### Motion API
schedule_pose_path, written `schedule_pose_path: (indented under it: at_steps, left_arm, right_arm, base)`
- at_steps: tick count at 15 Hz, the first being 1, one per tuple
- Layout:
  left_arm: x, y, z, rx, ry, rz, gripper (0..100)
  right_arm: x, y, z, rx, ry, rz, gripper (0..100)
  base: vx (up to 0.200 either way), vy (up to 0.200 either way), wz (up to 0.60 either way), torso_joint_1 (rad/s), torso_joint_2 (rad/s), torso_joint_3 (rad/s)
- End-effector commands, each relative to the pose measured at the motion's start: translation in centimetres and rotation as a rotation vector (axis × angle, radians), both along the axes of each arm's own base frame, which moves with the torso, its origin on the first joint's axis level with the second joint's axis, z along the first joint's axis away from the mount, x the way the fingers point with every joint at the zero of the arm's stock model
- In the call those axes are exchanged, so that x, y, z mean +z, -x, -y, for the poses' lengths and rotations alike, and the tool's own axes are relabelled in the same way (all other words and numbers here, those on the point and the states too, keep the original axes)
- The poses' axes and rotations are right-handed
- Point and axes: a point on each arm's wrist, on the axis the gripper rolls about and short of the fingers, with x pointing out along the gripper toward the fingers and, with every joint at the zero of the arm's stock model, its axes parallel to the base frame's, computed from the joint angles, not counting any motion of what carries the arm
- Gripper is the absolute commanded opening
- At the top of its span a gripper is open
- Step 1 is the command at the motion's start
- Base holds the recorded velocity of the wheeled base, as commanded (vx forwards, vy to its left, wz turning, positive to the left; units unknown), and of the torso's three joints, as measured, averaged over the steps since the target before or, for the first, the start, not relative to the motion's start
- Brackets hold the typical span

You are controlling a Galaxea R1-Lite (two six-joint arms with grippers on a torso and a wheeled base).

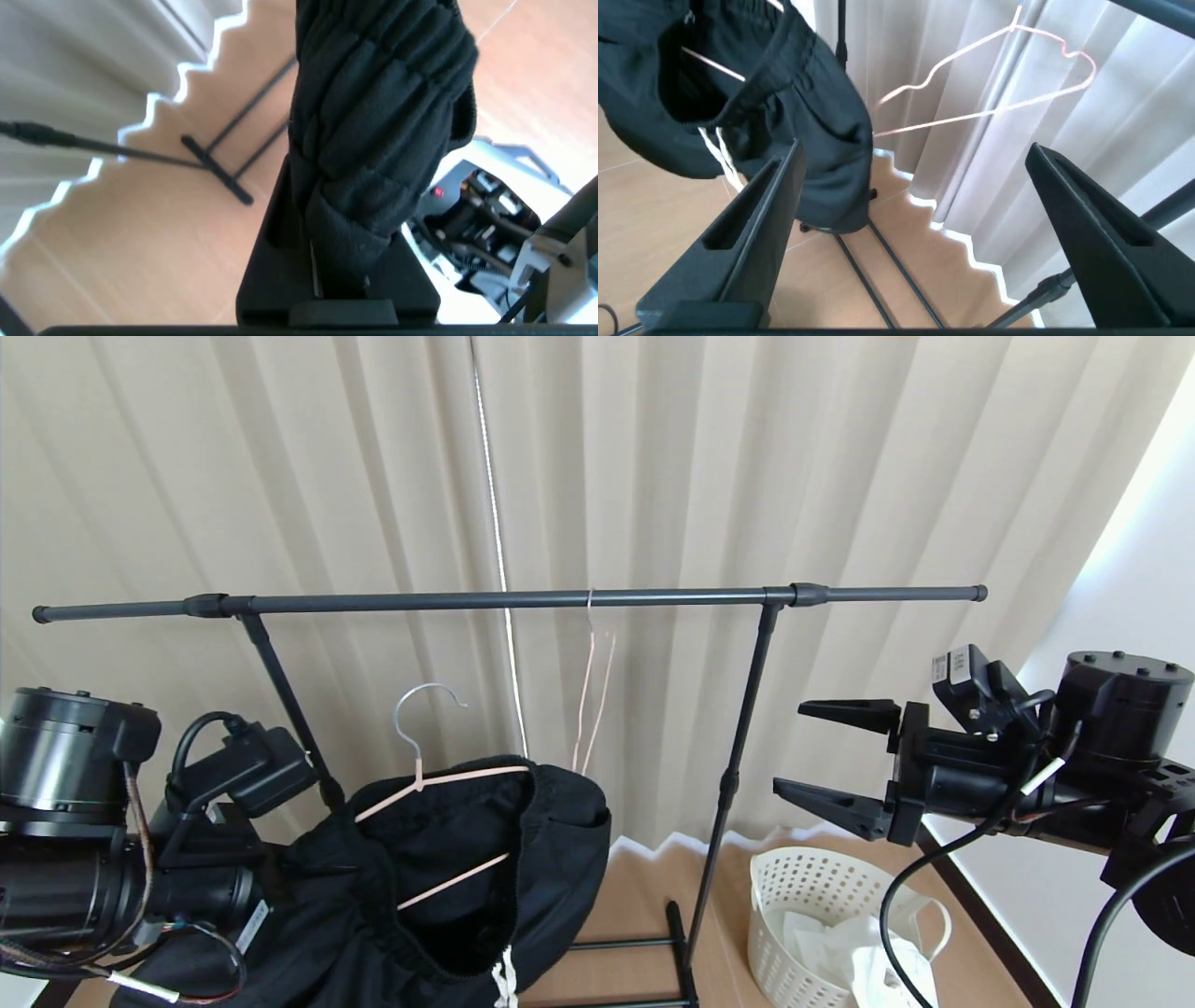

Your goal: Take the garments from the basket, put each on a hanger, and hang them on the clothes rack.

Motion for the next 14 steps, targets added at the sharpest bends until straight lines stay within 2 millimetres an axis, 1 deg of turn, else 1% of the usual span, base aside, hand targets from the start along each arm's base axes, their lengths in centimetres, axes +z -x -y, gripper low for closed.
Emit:
schedule_pose_path:
  at_steps: [1, 3, 7, 9, 10, 11, 12, 14]
  left_arm:
    - [-2.0, -1.0, 0.7, -0.002, -0.048, -0.089, 0]
    - [-2.8, -1.5, 0.9, 0.007, -0.079, -0.12, 0]
    - [-4.1, -2.3, 0.7, 0.07, -0.148, -0.165, 0]
    - [-5.2, -2.6, 0.6, 0.096, -0.179, -0.18, 0]
    - [-6.0, -2.8, 0.5, 0.109, -0.193, -0.176, 0]
    - [-6.5, -2.9, 0.5, 0.118, -0.201, -0.172, 0]
    - [-7.4, -3.2, 0.4, 0.149, -0.228, -0.144, 0]
    - [-8.0, -3.6, 0.0, 0.179, -0.232, -0.121, 0]
  right_arm:
    - [-0.1, -0.1, 0.0, -0.003, 0.001, -0.001, 100]
    - [-0.2, -0.2, 0.0, -0.013, 0.005, -0.005, 100]
    - [-0.3, -0.2, -0.1, -0.013, 0.006, -0.008, 100]
    - [-0.4, -0.2, 0.0, -0.013, 0.007, -0.01, 100]
    - [-0.4, -0.2, 0.0, -0.013, 0.007, -0.01, 100]
    - [-0.4, -0.2, 0.0, -0.013, 0.007, -0.011, 100]
    - [-0.4, -0.3, -0.1, -0.013, 0.007, -0.01, 100]
    - [-0.4, -0.3, -0.1, -0.013, 0.007, -0.011, 100]
  base:
    - [0.0, 0.0, 0.0, 0.0, 0.0, 0.0]
    - [0.0, 0.0, 0.0, 0.0, 0.0, 0.0]
    - [0.0, 0.0, 0.0, 0.0, 0.0, 0.0]
    - [0.0, 0.0, 0.0, 0.0, 0.0, 0.0]
    - [0.0, 0.0, 0.0, 0.0, 0.0, 0.0]
    - [0.0, 0.0, 0.0, 0.0, 0.0, 0.0]
    - [0.0, 0.0, 0.0, 0.0, 0.0, 0.0]
    - [0.0, 0.0, 0.0, 0.0, 0.0, 0.0]
